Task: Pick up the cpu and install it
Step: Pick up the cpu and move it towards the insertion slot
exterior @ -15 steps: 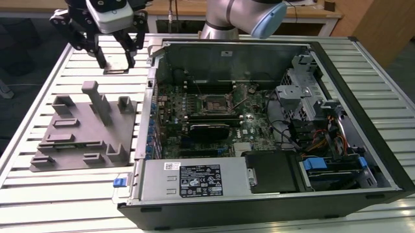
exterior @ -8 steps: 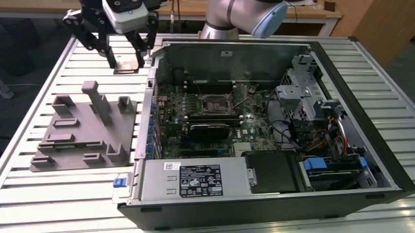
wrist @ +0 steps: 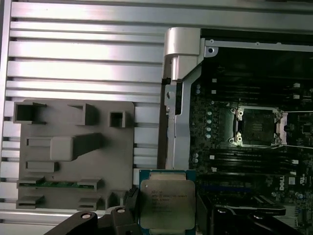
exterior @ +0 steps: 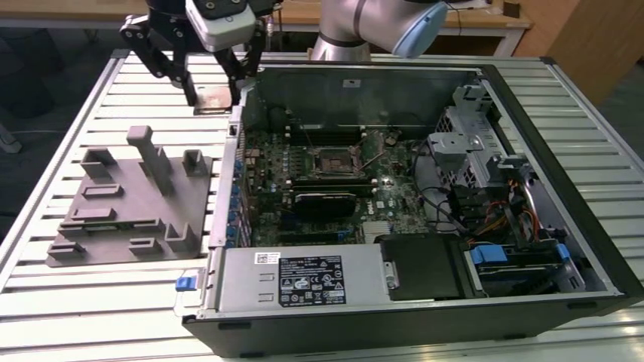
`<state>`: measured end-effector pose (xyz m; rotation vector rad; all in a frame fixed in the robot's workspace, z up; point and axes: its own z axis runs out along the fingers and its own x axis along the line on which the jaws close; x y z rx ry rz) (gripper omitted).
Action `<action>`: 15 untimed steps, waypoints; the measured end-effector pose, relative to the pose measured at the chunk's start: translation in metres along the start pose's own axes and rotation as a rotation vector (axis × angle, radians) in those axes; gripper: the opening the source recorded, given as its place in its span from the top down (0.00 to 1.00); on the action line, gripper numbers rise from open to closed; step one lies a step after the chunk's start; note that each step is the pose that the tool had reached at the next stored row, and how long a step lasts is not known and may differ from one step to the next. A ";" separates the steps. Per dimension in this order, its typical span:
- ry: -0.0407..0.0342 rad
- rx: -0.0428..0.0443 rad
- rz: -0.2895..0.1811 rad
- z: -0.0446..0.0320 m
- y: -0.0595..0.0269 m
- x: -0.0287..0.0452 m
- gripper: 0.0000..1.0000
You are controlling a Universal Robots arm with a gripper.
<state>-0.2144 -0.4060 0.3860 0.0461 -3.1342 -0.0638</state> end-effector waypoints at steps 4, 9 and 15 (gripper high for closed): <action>0.0000 0.0000 0.000 0.0000 0.0010 -0.0107 0.46; -0.0005 -0.0001 0.013 0.0003 0.0041 -0.0197 0.46; -0.0010 -0.0001 0.024 0.0009 0.0087 -0.0316 0.46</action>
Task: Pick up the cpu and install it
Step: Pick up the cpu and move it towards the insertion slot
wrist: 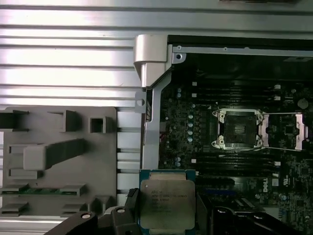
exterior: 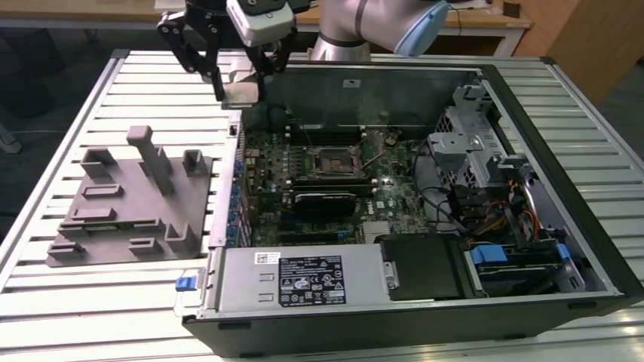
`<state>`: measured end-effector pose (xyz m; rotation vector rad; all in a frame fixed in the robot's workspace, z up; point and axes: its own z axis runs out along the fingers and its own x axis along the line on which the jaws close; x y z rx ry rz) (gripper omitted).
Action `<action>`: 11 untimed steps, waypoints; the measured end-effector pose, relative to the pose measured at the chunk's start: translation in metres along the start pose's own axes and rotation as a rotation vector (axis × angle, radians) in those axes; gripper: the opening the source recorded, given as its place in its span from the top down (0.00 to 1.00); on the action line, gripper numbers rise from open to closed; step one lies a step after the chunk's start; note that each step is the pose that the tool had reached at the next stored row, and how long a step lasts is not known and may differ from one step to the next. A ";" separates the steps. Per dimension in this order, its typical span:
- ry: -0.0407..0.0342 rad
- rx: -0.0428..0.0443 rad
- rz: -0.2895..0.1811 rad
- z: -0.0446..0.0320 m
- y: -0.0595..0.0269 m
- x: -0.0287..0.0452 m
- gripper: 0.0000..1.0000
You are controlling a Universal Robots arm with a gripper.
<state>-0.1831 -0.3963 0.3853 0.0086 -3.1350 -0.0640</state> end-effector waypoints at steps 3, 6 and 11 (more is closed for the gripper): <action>-0.0001 0.0000 0.001 0.0005 0.0033 -0.0064 0.46; -0.0001 0.0000 0.003 0.0009 0.0067 -0.0129 0.46; -0.0003 -0.0001 0.007 0.0014 0.0115 -0.0240 0.46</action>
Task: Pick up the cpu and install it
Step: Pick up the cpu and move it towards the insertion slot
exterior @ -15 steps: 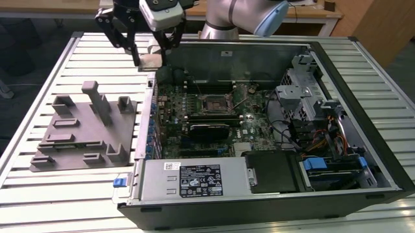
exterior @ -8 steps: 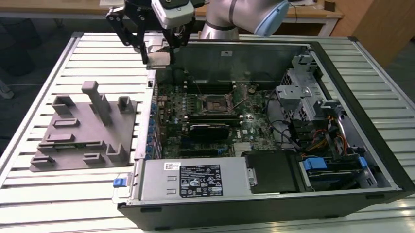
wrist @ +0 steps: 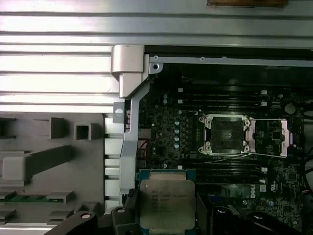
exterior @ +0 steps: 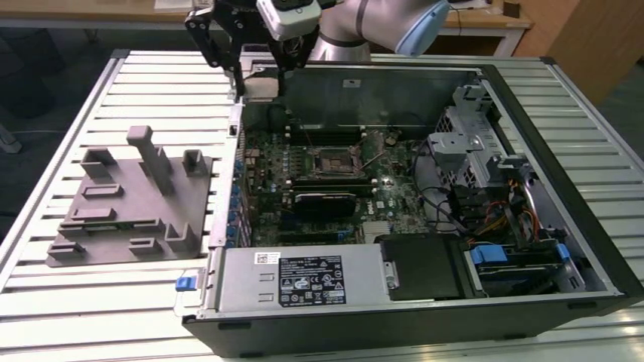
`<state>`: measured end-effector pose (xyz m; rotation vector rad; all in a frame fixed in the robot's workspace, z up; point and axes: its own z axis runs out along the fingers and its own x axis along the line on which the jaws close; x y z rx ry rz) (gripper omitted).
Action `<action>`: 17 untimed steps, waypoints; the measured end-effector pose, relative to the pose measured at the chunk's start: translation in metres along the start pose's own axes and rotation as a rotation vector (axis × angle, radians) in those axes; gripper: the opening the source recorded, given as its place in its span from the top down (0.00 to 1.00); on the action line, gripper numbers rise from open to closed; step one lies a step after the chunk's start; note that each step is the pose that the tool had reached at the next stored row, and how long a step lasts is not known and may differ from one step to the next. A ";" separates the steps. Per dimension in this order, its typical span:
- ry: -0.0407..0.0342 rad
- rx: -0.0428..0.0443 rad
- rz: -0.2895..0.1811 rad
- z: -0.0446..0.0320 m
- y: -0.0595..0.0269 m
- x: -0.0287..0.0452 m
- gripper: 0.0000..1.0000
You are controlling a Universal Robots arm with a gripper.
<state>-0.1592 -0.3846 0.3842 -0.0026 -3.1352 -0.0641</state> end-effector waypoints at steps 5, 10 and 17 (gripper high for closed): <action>-0.0002 0.0000 0.005 0.0005 0.0041 -0.0123 0.46; -0.0004 -0.0001 0.009 0.0011 0.0073 -0.0252 0.46; -0.0006 -0.0001 0.015 0.0023 0.0084 -0.0447 0.46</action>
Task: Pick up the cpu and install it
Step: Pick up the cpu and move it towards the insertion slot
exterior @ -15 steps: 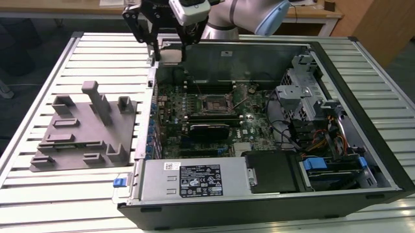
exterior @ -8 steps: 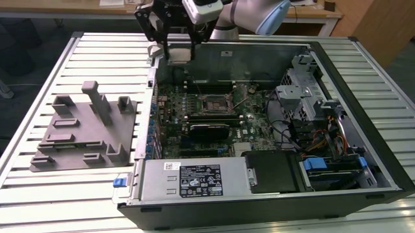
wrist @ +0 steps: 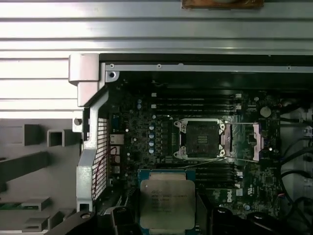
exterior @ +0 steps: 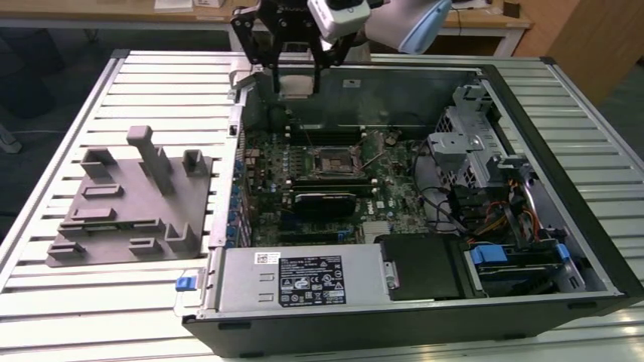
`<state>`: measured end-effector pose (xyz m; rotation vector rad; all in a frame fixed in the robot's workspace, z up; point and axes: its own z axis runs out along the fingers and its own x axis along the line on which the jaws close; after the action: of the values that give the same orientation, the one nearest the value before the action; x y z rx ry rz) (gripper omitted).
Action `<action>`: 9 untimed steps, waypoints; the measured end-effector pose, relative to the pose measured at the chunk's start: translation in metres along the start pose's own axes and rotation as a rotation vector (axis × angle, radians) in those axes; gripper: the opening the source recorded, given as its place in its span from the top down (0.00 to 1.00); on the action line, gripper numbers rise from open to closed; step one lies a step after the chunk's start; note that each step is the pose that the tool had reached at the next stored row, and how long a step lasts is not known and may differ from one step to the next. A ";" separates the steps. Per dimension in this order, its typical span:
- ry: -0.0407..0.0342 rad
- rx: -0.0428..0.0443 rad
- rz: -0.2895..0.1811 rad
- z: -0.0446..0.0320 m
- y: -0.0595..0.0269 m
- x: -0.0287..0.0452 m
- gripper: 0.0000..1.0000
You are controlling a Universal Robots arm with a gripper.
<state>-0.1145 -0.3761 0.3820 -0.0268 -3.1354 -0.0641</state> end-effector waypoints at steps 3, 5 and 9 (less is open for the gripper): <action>-0.0001 -0.0001 0.002 0.0004 0.0001 -0.0076 0.46; -0.0002 -0.0001 0.004 0.0006 0.0002 -0.0123 0.46; -0.0003 0.0000 0.007 0.0009 0.0003 -0.0223 0.46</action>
<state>-0.0922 -0.3761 0.3810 -0.0385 -3.1354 -0.0641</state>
